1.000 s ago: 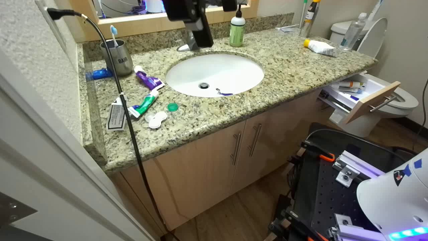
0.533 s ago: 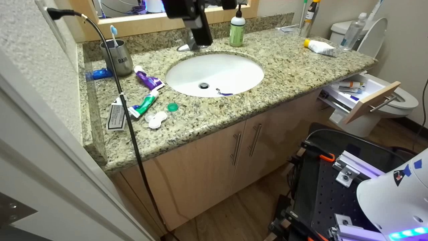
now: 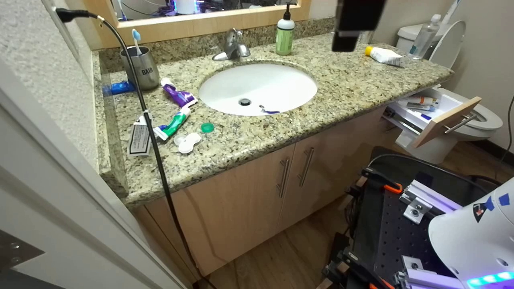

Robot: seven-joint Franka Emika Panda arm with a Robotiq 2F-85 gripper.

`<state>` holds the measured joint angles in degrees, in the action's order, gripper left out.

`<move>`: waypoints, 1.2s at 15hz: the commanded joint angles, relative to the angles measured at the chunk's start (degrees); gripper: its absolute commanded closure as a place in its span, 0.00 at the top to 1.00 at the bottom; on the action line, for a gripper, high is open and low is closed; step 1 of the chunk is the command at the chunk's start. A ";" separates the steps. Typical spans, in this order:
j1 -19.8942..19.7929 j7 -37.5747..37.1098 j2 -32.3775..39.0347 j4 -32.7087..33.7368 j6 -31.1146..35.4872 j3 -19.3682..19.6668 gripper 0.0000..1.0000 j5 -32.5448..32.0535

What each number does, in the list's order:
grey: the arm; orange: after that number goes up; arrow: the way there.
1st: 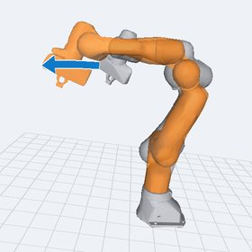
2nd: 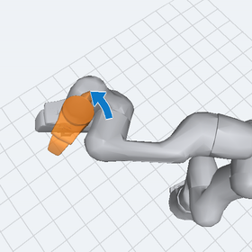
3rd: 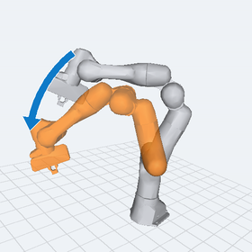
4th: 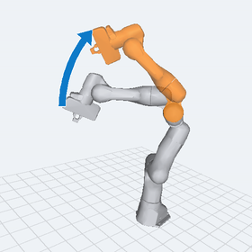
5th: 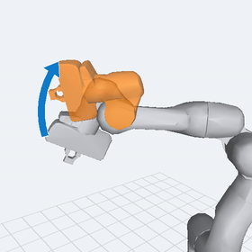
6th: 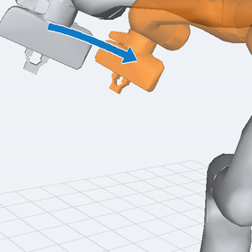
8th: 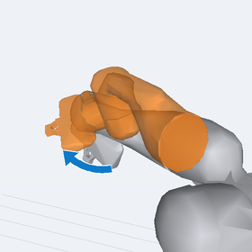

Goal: Put the white bottle with the yellow lid inside the open drawer on the right then close the drawer

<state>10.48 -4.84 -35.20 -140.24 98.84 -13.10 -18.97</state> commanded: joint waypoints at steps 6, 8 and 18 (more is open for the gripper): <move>0.36 -0.49 -1.07 -0.05 -0.05 0.09 1.00 0.35; 0.29 -0.57 -0.35 0.90 -0.06 0.20 1.00 0.40; 0.26 -0.58 -0.20 1.12 -0.06 0.28 1.00 0.42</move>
<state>10.86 -5.47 -35.44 -139.24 98.89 -12.71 -18.61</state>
